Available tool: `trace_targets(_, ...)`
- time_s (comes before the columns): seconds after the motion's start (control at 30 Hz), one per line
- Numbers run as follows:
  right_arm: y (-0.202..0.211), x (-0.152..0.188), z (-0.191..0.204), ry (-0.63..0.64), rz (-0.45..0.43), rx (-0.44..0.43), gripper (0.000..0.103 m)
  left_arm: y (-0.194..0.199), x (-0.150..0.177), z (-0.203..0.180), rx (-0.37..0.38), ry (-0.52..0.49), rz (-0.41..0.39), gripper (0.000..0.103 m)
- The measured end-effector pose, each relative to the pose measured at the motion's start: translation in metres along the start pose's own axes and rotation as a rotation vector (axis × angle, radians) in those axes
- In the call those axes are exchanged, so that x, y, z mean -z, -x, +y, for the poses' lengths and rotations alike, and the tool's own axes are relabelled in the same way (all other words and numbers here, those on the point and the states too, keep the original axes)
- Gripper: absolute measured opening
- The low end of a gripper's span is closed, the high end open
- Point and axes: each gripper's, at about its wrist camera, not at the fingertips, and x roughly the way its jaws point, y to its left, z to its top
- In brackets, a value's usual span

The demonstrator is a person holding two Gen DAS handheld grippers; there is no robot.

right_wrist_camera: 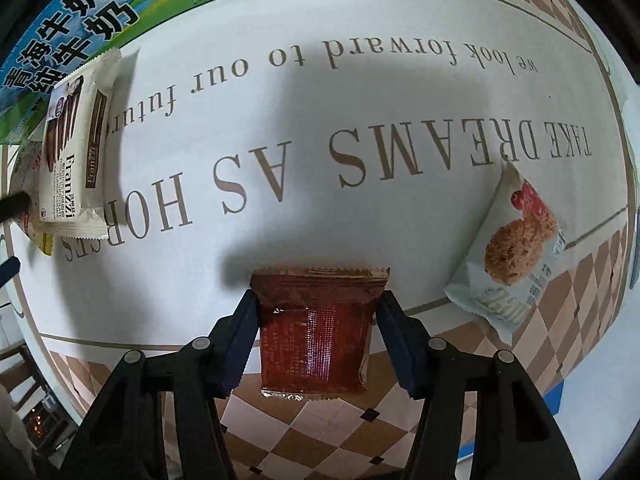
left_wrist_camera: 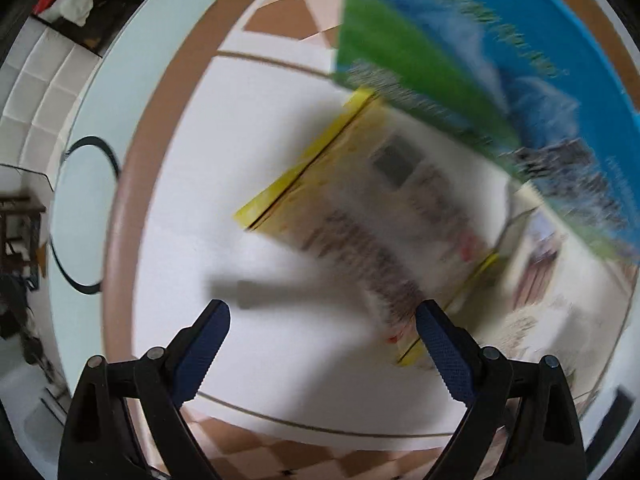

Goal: Organize snacks
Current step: 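Grasp the red square packet with the right tool while the left tool grasps the clear yellow-edged bag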

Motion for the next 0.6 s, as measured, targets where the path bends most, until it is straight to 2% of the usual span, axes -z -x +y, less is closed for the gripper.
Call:
trace_targets(0.03,0.004,-0.009,-0.005,-0.007,0.002,0.000,0.062,0.000,0.002,0.007,-0.019,-0.008,0.004,0.095)
trace_targets(0.17,0.010,-0.005,-0.009,-0.035,0.007,-0.007,0.062,0.010,0.007,0.044,-0.078,0.004,0.004,0.095)
trace_targets(0.23,0.011,-0.010,-0.019,-0.044,0.016,-0.018,0.062,0.021,0.008,0.057,-0.043,0.039,0.001,0.095)
trace_targets(0.3,0.011,-0.012,-0.021,-0.059,0.030,-0.031,0.062,0.032,0.005,0.061,0.041,0.099,0.001,0.095)
trace_targets(0.33,0.006,-0.019,-0.032,-0.067,0.036,-0.039,0.062,0.037,0.002,0.060,0.097,0.138,0.005,0.095)
trace_targets(0.43,0.002,-0.026,-0.037,-0.097,0.044,-0.054,0.062,0.041,-0.014,0.042,0.164,0.199,0.003,0.095)
trace_targets(0.53,0.005,-0.027,-0.035,-0.095,0.035,-0.044,0.063,0.034,-0.031,0.020,0.146,0.218,-0.008,0.095)
trace_targets(0.6,0.009,-0.027,-0.035,-0.091,0.031,-0.037,0.063,0.022,-0.039,0.004,0.105,0.217,-0.007,0.095)
